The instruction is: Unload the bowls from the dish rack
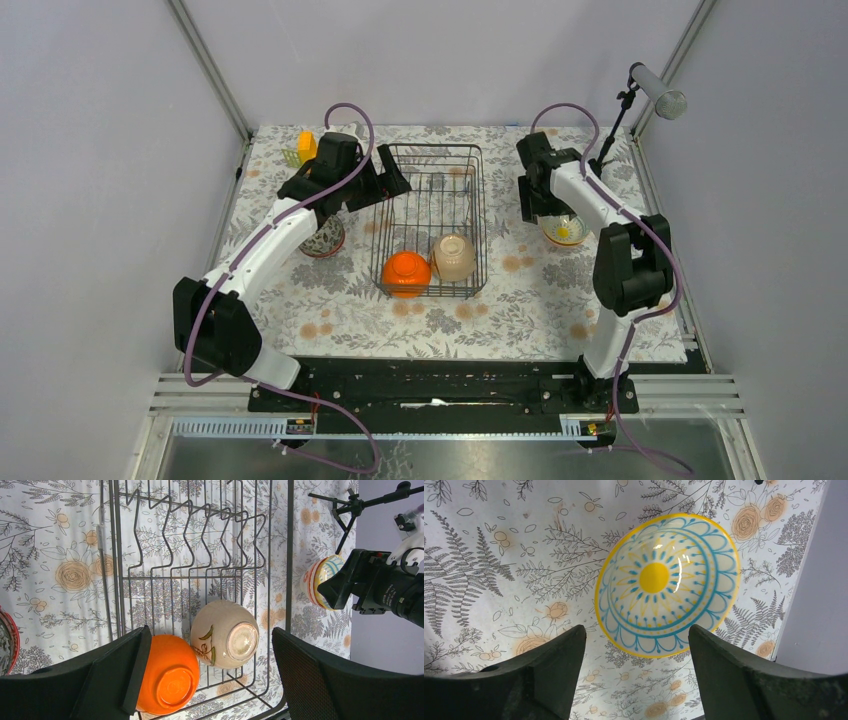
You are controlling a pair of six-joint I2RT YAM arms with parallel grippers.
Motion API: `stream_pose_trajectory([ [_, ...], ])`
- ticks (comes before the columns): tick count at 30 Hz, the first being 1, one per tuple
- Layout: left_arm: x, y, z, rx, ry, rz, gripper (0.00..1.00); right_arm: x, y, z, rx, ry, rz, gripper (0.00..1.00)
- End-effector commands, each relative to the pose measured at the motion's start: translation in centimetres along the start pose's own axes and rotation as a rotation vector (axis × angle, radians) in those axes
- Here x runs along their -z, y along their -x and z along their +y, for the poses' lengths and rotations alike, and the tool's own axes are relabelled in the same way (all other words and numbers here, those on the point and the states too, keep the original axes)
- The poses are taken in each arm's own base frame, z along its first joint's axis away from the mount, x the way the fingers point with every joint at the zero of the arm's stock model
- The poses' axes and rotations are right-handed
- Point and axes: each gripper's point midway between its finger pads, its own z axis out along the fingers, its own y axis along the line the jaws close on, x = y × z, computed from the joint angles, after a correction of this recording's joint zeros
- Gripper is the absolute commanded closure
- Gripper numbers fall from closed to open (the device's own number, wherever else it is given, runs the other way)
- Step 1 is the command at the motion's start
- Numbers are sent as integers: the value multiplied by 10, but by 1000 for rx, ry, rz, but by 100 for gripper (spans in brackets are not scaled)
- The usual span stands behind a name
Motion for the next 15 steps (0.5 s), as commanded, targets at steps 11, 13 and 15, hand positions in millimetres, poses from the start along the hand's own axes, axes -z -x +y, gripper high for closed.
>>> stream_pose_trajectory([
  [11,7,11,-9,0,-24,-48,5,26,15,18,-10,164,-49,37],
  [13,8,11,-9,0,-23,-51,5,39,20,32,-13,273,-87,37],
  [15,8,10,-8,0,-21,-49,5,55,28,41,-32,356,-143,37],
])
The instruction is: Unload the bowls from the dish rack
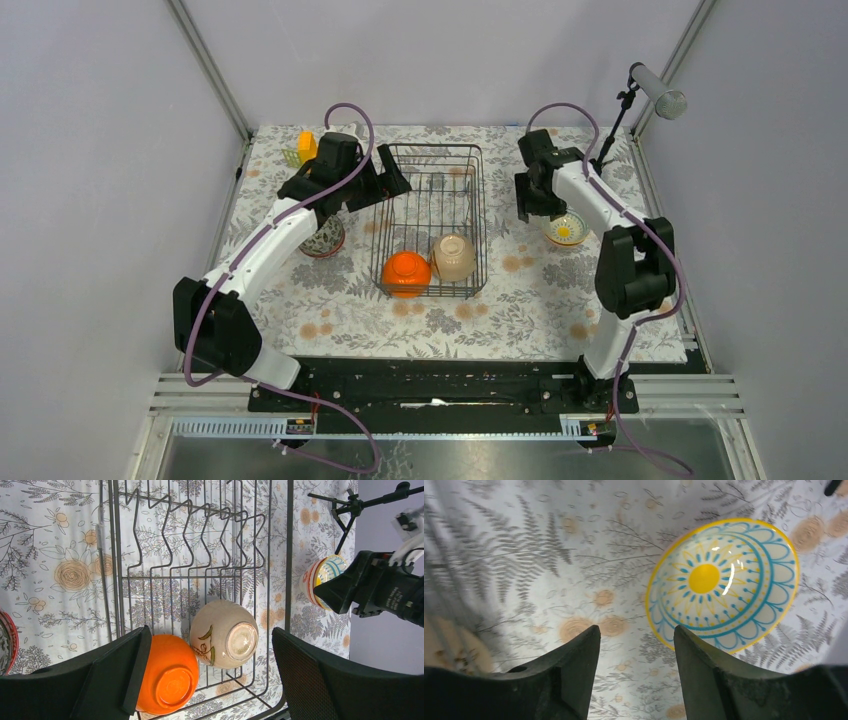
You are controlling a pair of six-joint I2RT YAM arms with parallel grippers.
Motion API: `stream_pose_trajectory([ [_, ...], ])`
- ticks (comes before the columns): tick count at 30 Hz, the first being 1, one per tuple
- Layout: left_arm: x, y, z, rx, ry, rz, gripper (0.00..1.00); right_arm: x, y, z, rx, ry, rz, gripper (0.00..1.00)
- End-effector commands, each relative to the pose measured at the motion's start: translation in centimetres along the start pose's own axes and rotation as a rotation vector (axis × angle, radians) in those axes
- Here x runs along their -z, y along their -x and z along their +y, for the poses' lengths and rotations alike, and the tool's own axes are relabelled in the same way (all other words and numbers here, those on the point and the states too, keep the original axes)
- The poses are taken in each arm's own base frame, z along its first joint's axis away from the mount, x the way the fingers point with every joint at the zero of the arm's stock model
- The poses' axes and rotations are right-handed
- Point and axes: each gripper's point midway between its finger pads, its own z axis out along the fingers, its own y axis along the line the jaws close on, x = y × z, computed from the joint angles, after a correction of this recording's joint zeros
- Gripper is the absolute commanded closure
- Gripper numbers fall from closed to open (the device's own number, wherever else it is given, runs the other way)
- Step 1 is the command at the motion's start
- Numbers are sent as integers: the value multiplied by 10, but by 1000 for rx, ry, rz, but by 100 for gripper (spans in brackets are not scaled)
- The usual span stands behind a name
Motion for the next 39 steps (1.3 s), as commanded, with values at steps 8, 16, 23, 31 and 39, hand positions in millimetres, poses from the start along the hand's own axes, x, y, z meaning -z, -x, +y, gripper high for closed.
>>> stream_pose_trajectory([
  [8,3,-13,-7,-27,-43,27,5,111,40,77,45,494,-294,32],
  [16,14,-23,-7,-74,-7,43,5,163,-2,168,285,800,-355,32],
  [23,41,-27,13,-66,71,-8,4,164,-28,218,416,959,-335,30],
  [31,62,-42,61,98,223,-9,4,158,-36,252,533,1016,-316,31],
  [39,82,-52,91,217,242,-15,5,136,-39,280,609,1009,-283,41],
])
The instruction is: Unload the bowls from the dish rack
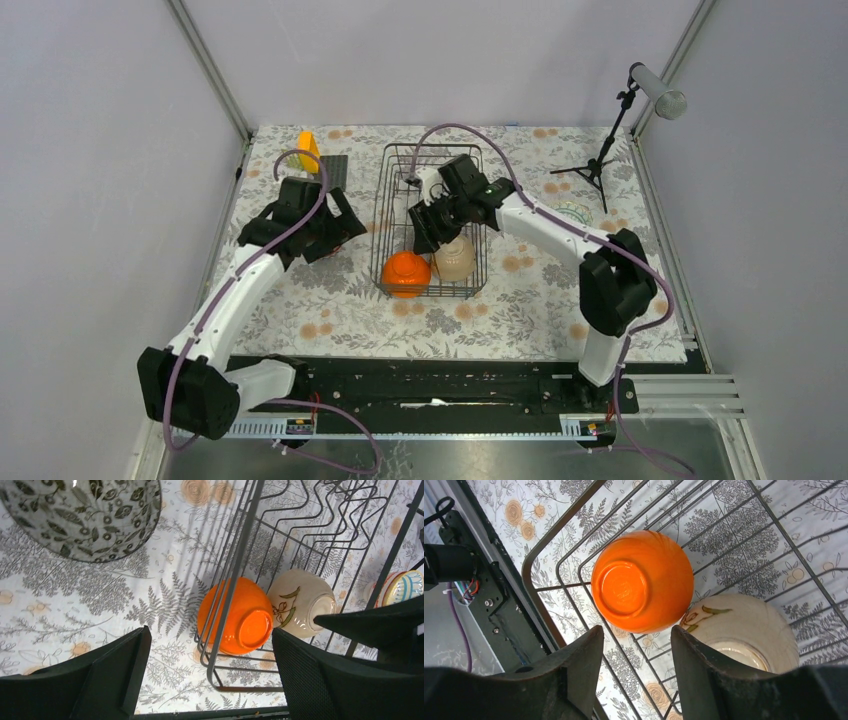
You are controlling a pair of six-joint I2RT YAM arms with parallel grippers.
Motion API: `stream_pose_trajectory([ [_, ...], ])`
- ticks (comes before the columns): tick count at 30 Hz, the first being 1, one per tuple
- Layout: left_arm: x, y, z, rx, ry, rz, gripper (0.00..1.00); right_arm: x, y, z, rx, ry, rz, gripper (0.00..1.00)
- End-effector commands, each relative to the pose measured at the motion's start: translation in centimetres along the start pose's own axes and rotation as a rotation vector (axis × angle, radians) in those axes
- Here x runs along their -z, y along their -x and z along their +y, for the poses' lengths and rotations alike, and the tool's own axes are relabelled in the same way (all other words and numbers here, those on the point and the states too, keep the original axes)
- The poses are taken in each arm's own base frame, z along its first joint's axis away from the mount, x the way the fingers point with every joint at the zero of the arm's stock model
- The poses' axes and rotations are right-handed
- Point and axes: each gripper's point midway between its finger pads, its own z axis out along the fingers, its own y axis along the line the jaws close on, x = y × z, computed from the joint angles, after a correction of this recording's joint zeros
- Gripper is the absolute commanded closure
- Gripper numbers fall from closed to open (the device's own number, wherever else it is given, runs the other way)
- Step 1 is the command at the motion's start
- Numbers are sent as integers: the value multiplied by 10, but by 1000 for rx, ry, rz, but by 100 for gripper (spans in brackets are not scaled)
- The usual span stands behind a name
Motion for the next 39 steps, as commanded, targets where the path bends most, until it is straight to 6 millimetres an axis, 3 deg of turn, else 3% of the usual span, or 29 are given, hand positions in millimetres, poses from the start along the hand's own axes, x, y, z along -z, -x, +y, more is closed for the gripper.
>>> stream_pose_trajectory([
  [1,16,1,2,59,-40,-26,5,-11,24,12,82,30,-40,41],
  [6,13,-8,5,68,-50,28,6,-29,19,14,117,21,3,43],
  [13,9,-17,5,56,-57,87,10,-54,1,2,131,-28,82,47],
  [20,11,-21,5,51,-59,109,11,-71,-12,-20,95,-107,138,61],
  [25,11,-20,1,48,-68,117,11,-68,-2,-33,67,-190,115,93],
  [27,11,-21,0,46,-72,126,11,-66,2,-38,52,-219,105,100],
  [39,6,-21,-12,28,-120,166,11,-49,14,-56,-146,-143,34,100],
])
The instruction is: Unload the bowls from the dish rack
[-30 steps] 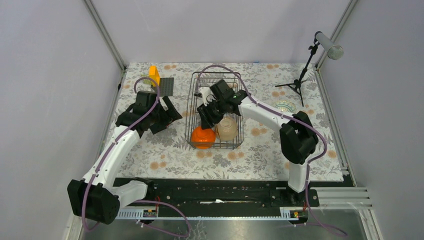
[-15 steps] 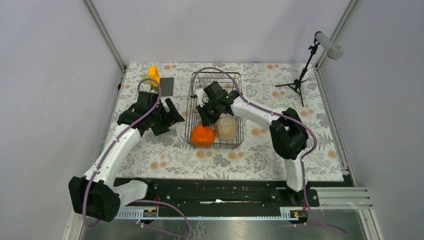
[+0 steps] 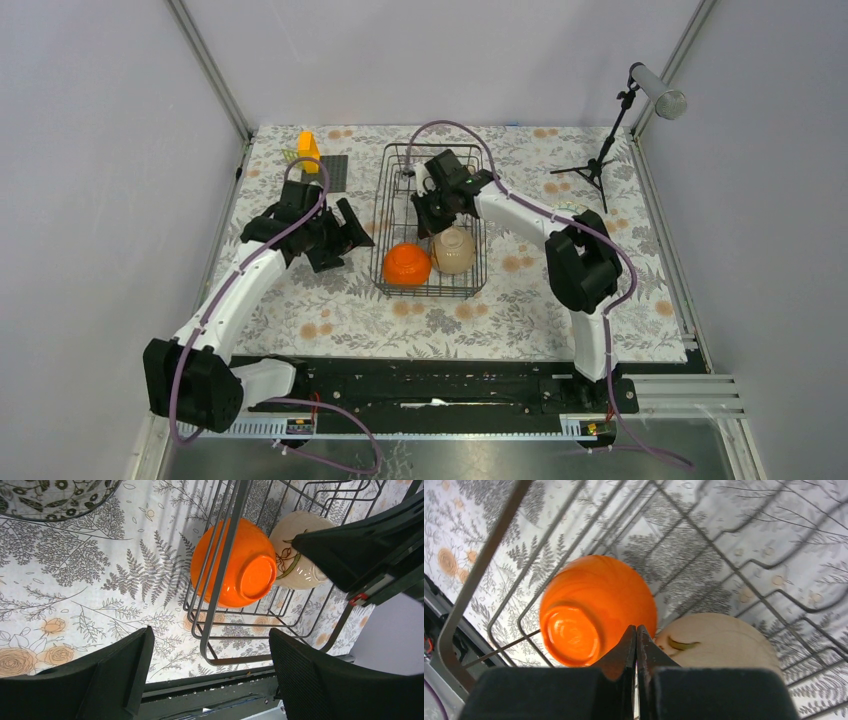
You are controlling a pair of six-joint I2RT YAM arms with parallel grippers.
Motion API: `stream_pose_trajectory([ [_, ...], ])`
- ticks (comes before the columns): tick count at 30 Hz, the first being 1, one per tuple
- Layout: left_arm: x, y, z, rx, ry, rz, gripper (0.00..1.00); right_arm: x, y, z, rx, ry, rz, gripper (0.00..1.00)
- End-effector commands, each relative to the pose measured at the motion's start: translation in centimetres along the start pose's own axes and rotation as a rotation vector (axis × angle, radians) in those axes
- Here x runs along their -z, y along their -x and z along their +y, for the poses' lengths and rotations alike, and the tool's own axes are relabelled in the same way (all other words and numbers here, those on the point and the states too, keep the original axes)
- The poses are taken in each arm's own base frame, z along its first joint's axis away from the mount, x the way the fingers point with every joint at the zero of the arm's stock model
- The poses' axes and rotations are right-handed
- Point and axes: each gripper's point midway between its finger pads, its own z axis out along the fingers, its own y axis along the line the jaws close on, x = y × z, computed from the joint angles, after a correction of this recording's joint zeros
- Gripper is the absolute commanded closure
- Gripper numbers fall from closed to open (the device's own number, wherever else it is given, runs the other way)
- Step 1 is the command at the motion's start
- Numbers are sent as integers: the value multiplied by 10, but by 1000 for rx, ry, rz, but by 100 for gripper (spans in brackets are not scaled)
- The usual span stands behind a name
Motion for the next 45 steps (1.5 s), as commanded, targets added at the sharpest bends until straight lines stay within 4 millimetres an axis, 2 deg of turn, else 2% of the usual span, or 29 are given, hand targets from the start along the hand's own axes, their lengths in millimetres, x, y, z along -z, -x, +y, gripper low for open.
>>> stream_pose_trajectory([
  [1,3,11,-20,-29,-70,-5,11,4,5,-9,-65,19,-18,100],
  [3,2,13,-24,-34,-86,-4,11,8,9,-9,-64,17,-29,98],
  [8,3,22,-41,-90,-133,-13,10,30,19,-14,-53,-41,-81,51],
  [12,1,27,-60,-168,-147,-24,11,56,22,-28,-81,-169,-122,38],
  [16,-6,29,-78,-225,-173,-27,10,83,18,-29,-91,-224,-163,30],
  [18,-12,29,-83,-245,-180,-22,11,93,15,-25,-73,-211,-192,23],
  [21,-20,31,-87,-272,-171,-17,10,97,11,-12,-17,-144,-247,2],
  [26,-14,47,-78,-227,-101,-101,5,79,-11,13,220,-80,-204,0],
  [28,-9,50,-71,-160,-116,-123,3,74,-10,22,263,-30,-252,0],
  [29,-8,53,-61,-112,-117,-128,3,73,-5,28,284,0,-294,0],
  [32,-3,51,-42,-47,-134,-131,2,72,5,45,411,92,-419,0],
  [34,1,49,-32,-25,-133,-137,2,68,11,48,470,116,-458,0],
  [37,0,41,-19,16,-131,-115,3,55,11,56,550,186,-408,0],
  [41,3,35,-5,67,-135,-107,3,38,-1,65,639,303,-302,0],
  [45,1,25,12,103,-90,-69,3,29,4,60,656,291,-276,0],
])
